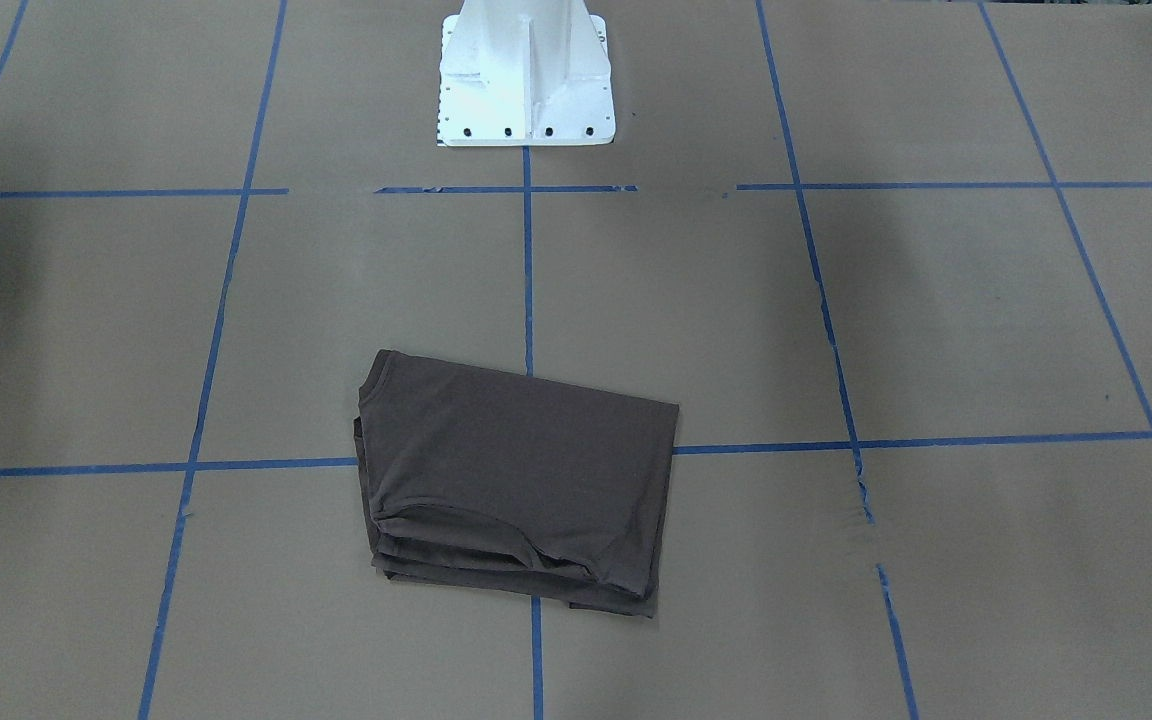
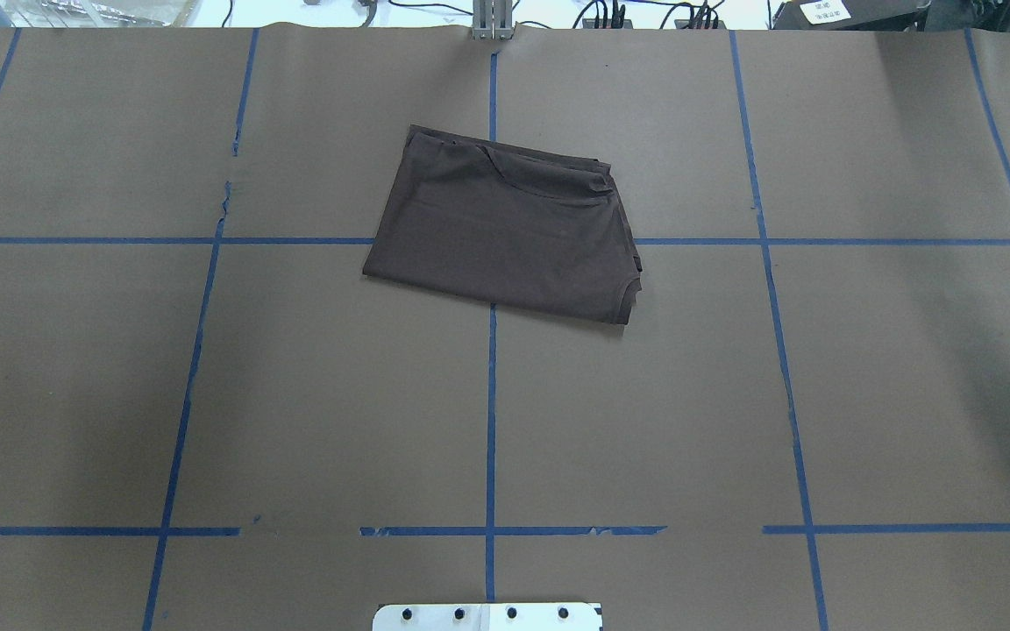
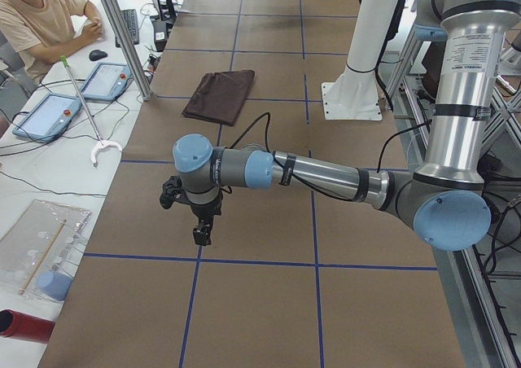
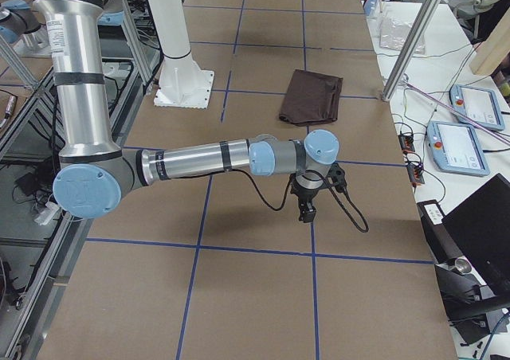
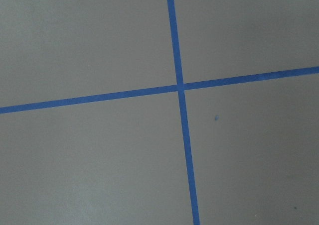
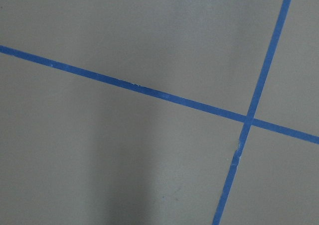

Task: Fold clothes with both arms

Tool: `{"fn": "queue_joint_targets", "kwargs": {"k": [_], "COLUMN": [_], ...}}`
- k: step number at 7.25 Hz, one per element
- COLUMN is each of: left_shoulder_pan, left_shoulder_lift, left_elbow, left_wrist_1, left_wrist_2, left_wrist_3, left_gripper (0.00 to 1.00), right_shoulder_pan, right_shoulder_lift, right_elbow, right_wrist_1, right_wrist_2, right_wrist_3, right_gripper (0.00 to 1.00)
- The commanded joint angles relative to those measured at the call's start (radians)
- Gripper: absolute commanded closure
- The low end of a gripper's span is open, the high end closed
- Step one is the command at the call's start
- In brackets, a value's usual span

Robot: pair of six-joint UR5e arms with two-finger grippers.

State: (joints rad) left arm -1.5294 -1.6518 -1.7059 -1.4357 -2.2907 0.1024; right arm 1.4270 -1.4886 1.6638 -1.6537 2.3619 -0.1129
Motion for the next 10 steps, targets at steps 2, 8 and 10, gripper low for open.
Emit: {"fn": "queue_joint_targets", "kwargs": {"k": [2,8,10], "left_shoulder_pan": [0.0,0.009,0.011], "left_shoulder_lift": [-0.002,0.0,0.0], "left_elbow": [-0.061,-0.049,-0.061], "left_wrist_1": [0.003,-0.005,0.0], "left_wrist_2": [-0.004,-0.006,-0.006], "left_wrist_3": [-0.003,-0.001,-0.001], "left_gripper": [0.0,0.0,0.0], "right_shoulder_pan": [-0.002,-0.008,-0.007], "right_shoulder_lift": [0.004,-0.012,-0.012], "right_elbow": [-0.004,-0.015,-0.013], "right_wrist_1": [0.043,0.103,0.103], "right_wrist_2": [-0.001,0.05,0.051], "right_wrist_3": [-0.002,0.001,0.001], "right_gripper": [0.0,0.0,0.0]}}
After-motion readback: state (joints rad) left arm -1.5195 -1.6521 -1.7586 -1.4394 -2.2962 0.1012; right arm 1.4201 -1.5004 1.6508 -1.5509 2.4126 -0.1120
